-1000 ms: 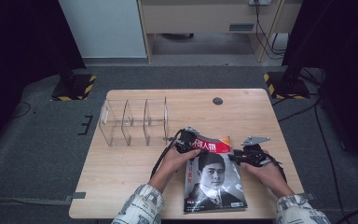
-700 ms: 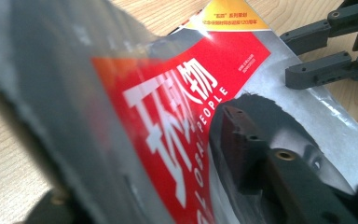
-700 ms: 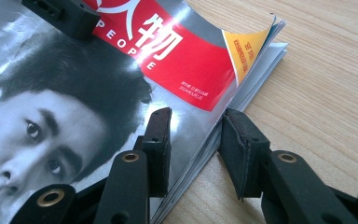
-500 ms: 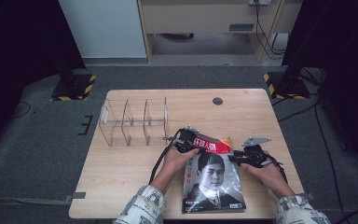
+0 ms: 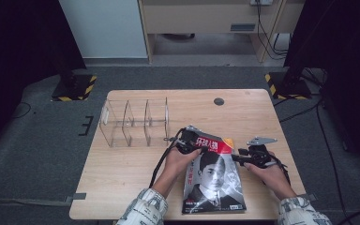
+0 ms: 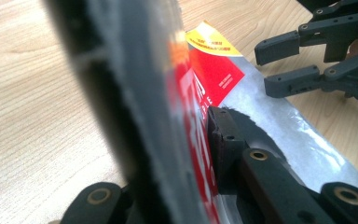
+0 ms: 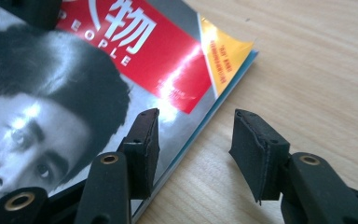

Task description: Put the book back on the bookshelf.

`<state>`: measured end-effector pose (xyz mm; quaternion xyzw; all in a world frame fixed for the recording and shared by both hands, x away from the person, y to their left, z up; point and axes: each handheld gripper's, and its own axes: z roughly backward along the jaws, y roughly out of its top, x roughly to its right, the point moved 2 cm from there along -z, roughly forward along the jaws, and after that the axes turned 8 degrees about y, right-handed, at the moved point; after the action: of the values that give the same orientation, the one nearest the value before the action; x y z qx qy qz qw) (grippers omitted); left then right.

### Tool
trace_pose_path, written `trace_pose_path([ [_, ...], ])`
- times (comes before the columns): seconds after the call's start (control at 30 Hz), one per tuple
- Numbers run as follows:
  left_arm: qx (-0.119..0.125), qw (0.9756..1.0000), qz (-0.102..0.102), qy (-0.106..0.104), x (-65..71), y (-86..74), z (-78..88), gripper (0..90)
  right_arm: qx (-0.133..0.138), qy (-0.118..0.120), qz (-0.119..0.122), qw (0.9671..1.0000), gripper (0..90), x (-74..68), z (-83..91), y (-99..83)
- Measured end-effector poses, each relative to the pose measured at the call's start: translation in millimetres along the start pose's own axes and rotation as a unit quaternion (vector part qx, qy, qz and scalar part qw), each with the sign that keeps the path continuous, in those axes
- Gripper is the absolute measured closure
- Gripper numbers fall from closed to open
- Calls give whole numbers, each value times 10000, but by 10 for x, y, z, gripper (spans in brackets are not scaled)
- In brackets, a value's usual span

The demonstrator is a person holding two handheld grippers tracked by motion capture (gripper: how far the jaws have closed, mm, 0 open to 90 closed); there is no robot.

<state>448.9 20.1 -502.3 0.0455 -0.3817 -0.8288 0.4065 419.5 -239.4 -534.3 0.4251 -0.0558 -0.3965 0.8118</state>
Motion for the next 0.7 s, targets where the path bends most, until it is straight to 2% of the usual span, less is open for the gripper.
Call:
trace_pose_path([
  [0.27, 121, 9999, -70, -79, 44, 74, 81, 859, 238, -201, -218, 9993, 528, 104, 164, -34],
  [0.47, 232, 9996, -67, -138, 71, 126, 156, 863, 310, -489, -246, 9980, 529, 170, 220, -39],
  [0.7, 443, 9989, -31, -153, 91, 221, 293, 865, 353, -704, -302, 9964, 530, 234, 267, -64],
])
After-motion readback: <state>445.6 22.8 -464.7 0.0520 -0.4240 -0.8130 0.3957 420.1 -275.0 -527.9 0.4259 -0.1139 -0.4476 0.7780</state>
